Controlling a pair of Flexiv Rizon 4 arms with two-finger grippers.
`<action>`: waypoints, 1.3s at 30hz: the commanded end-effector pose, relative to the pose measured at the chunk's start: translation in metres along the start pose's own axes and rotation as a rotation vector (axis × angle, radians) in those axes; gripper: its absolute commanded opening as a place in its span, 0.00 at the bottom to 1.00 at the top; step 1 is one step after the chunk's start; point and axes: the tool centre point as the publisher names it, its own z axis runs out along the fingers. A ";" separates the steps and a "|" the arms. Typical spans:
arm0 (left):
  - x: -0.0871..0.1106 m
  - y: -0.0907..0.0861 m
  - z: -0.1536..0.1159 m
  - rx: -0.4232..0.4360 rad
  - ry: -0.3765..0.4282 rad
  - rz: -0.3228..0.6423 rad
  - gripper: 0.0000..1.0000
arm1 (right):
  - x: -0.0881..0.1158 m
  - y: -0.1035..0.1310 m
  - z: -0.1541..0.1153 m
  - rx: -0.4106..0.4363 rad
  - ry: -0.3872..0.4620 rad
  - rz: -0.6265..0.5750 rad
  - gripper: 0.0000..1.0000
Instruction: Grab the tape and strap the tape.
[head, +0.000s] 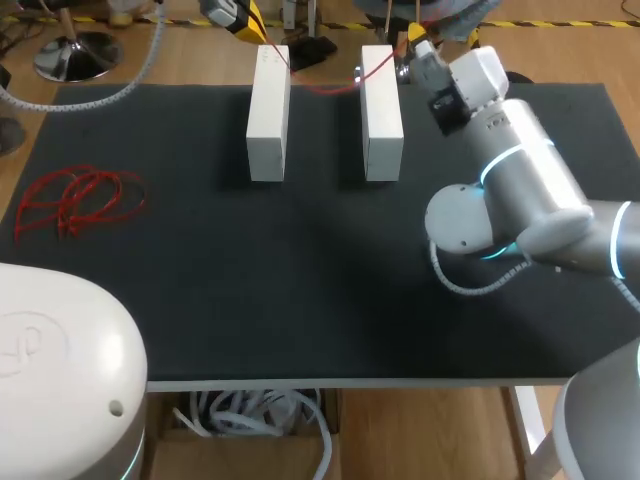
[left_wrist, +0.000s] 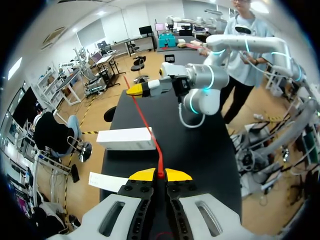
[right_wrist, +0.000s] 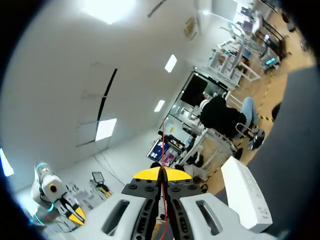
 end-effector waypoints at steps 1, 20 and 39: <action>-0.001 -0.001 0.000 -0.004 0.002 0.000 0.00 | 0.030 0.009 0.006 0.094 -0.127 -0.348 0.00; -0.001 -0.001 0.000 -0.004 0.002 0.000 0.00 | 0.102 -0.010 0.023 0.203 -0.065 -1.286 0.00; -0.001 -0.001 0.000 -0.004 0.002 0.000 0.00 | 0.112 -0.037 0.018 0.114 -0.251 -1.481 0.00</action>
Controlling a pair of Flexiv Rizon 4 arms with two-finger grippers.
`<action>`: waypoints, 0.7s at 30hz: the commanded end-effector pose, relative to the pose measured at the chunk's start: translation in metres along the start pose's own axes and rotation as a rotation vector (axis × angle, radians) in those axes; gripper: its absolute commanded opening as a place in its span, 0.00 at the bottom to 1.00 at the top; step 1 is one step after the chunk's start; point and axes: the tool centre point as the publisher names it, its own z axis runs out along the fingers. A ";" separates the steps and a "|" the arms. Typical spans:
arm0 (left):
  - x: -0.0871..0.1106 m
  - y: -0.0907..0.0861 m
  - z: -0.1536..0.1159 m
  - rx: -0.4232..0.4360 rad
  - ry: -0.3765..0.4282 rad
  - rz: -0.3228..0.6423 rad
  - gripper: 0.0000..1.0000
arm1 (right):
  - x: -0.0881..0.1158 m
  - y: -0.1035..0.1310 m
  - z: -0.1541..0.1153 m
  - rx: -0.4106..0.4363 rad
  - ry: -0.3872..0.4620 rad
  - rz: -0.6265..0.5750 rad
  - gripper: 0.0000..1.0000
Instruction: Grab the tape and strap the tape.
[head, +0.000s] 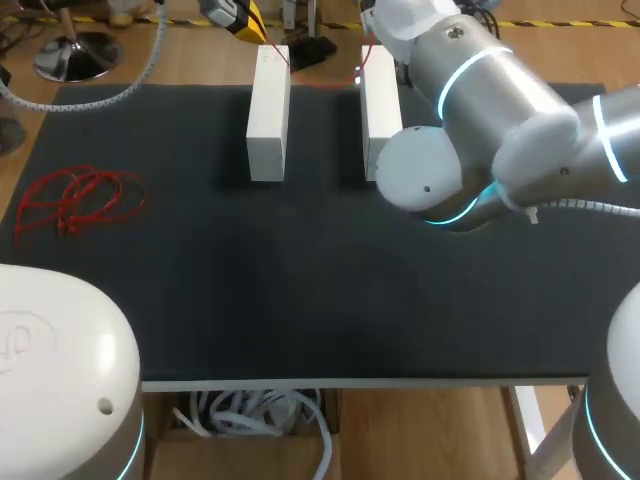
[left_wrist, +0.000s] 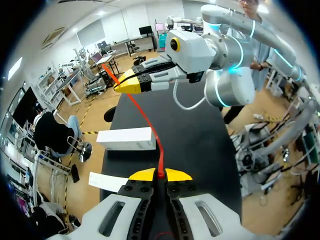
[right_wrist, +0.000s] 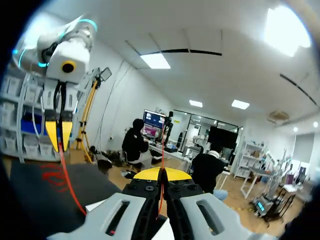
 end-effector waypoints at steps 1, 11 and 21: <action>-0.001 -0.001 0.000 -0.005 0.002 0.000 0.00 | 0.011 0.006 0.000 0.110 -0.303 -0.206 0.00; -0.001 -0.001 0.000 -0.005 0.002 0.000 0.00 | 0.023 0.003 -0.002 0.143 -0.392 -0.188 0.00; -0.001 -0.001 0.000 -0.005 0.002 0.000 0.00 | 0.019 0.004 -0.006 0.156 -0.429 -0.179 0.00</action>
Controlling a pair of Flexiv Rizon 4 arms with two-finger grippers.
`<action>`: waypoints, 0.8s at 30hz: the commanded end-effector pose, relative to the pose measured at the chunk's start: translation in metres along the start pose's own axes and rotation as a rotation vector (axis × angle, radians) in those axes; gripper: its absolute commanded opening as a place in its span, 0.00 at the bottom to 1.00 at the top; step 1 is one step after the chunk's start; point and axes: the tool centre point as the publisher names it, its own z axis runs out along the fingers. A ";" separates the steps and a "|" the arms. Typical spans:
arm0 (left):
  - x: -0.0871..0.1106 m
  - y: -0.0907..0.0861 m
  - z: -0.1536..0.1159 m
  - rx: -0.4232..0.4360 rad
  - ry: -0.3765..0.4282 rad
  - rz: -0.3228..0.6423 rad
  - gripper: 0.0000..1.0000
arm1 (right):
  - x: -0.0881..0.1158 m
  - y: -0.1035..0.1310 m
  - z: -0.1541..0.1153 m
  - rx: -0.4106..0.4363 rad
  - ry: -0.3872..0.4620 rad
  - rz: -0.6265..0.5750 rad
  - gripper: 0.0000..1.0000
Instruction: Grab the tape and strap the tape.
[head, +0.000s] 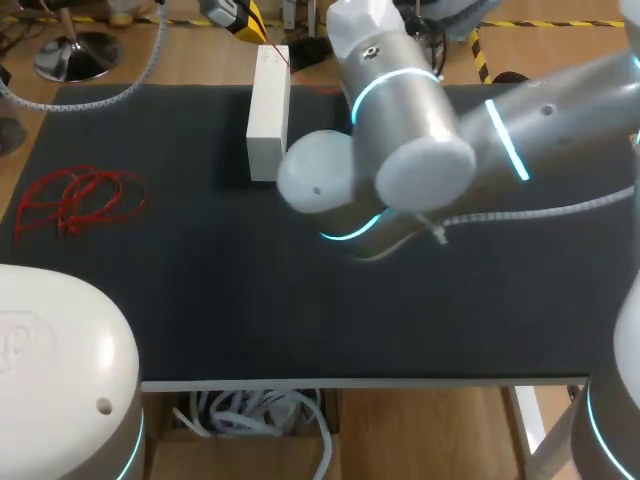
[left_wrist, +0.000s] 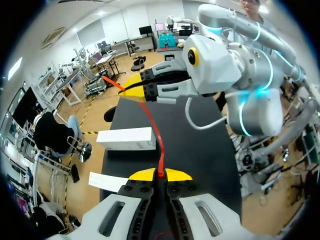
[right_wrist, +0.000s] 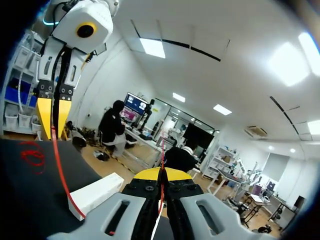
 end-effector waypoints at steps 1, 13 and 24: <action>-0.001 -0.001 0.000 -0.004 0.002 0.000 0.00 | 0.004 0.005 -0.001 0.056 -0.190 -0.001 0.00; -0.001 -0.001 0.000 -0.004 0.002 0.000 0.00 | 0.000 0.005 -0.002 0.057 -0.111 0.007 0.00; -0.001 -0.001 0.000 -0.004 0.002 0.000 0.00 | -0.004 0.008 -0.009 0.067 -0.046 0.013 0.00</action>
